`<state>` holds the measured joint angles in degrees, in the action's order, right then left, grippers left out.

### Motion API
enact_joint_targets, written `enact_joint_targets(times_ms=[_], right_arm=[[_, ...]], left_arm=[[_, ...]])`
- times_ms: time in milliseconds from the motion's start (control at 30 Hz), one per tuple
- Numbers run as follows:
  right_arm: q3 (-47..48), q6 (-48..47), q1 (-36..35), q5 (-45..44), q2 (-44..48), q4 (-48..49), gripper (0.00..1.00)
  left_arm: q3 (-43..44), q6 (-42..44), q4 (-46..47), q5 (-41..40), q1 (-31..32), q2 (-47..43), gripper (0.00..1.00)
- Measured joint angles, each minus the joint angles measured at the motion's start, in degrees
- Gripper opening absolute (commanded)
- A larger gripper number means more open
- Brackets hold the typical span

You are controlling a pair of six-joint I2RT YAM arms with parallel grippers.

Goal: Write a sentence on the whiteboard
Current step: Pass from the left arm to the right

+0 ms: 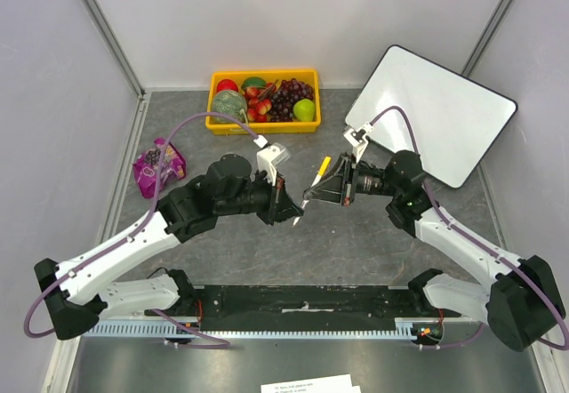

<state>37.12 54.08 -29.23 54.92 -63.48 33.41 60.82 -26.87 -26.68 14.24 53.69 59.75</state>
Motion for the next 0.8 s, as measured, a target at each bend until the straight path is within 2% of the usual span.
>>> enact_joint_targets(times_ms=[33,67,167,233,400,533,700,800], right_arm=[[0.09,0.0,-0.09,0.13,-0.13,0.11,0.0],[0.11,0.0,-0.2,0.13,-0.28,0.2,0.0],[0.61,-0.37,-0.28,0.09,-0.37,-0.48,0.0],[1.62,-2.56,-0.11,-0.61,-0.37,-3.08,0.0],[6.69,-11.34,0.11,-6.32,0.48,-16.39,0.0],[10.73,-17.62,0.11,-12.22,4.0,-25.55,0.0],[15.65,-22.47,0.2,-15.17,7.15,-32.15,0.0],[17.68,-24.3,0.2,-14.67,8.15,-34.84,0.0]], left_arm=[[0.02,0.0,-0.22,-0.09,0.0,-0.09,0.04],[0.11,0.0,-0.5,-0.17,0.0,-0.15,0.16],[0.35,-0.04,-1.11,-1.07,0.04,-0.39,0.41],[0.39,0.09,-2.32,-2.05,0.0,-1.22,0.54],[0.85,-0.24,-4.68,-5.22,-0.24,-3.98,0.75],[1.09,-0.26,-5.11,-6.86,-1.6,-3.56,0.83],[0.9,-0.28,-4.76,-5.84,-5.7,0.17,0.85],[-0.7,-0.35,-2.38,-2.14,-10.47,2.95,0.87]])
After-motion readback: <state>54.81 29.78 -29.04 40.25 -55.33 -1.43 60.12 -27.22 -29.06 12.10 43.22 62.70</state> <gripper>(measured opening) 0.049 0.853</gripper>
